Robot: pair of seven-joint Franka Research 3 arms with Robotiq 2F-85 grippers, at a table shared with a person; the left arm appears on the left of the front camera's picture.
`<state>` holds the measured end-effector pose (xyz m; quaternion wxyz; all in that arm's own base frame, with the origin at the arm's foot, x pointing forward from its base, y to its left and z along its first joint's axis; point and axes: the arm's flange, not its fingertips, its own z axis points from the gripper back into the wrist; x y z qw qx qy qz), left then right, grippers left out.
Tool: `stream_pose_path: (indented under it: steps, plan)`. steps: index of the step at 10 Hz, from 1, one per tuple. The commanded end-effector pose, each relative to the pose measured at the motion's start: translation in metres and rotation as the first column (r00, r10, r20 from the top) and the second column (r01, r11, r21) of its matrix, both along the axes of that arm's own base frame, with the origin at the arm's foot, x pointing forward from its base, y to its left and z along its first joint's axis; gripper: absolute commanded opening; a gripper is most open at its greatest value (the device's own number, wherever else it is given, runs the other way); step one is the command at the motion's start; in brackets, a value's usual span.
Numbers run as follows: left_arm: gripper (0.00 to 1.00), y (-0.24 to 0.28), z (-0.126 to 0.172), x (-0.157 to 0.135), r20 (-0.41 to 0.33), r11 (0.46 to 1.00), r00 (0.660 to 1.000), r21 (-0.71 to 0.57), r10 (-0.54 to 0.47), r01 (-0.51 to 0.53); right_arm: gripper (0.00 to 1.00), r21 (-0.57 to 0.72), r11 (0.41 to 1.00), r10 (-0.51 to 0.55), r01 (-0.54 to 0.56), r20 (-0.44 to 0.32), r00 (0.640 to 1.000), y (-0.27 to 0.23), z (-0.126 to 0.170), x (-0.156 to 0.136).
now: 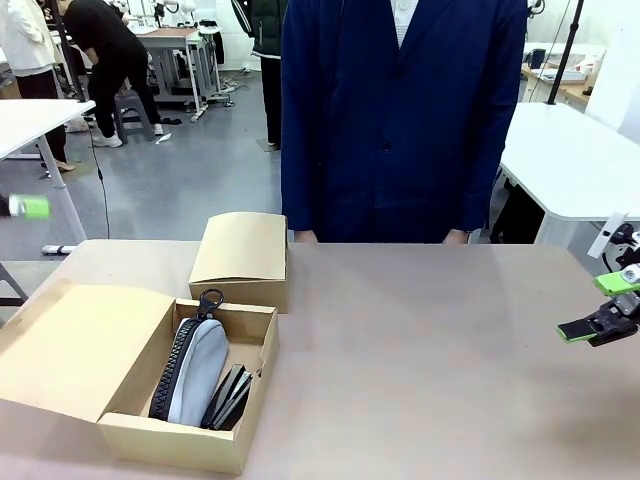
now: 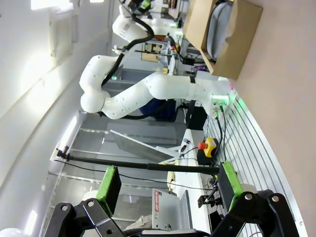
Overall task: Place items inside the box.
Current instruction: Close the lid of the Mailer Box closest to the robot.
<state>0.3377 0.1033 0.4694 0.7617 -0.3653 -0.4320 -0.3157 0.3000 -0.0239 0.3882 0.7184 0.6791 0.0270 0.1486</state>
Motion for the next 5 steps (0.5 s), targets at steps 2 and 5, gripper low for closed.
stream_pose_path:
  steps: [2,5]
  plan:
    - [1.00,0.000,0.000,0.000,0.000,1.000,1.000,0.000,0.000,0.000,1.00,0.008,1.000,0.010,-0.010,0.009,1.000,-0.004,0.002,-0.001]
    - [1.00,0.000,-0.040,-0.008,0.135,0.958,0.984,0.276,-0.117,0.076,1.00,0.008,1.000,0.010,-0.010,0.009,1.000,-0.004,0.002,-0.001]
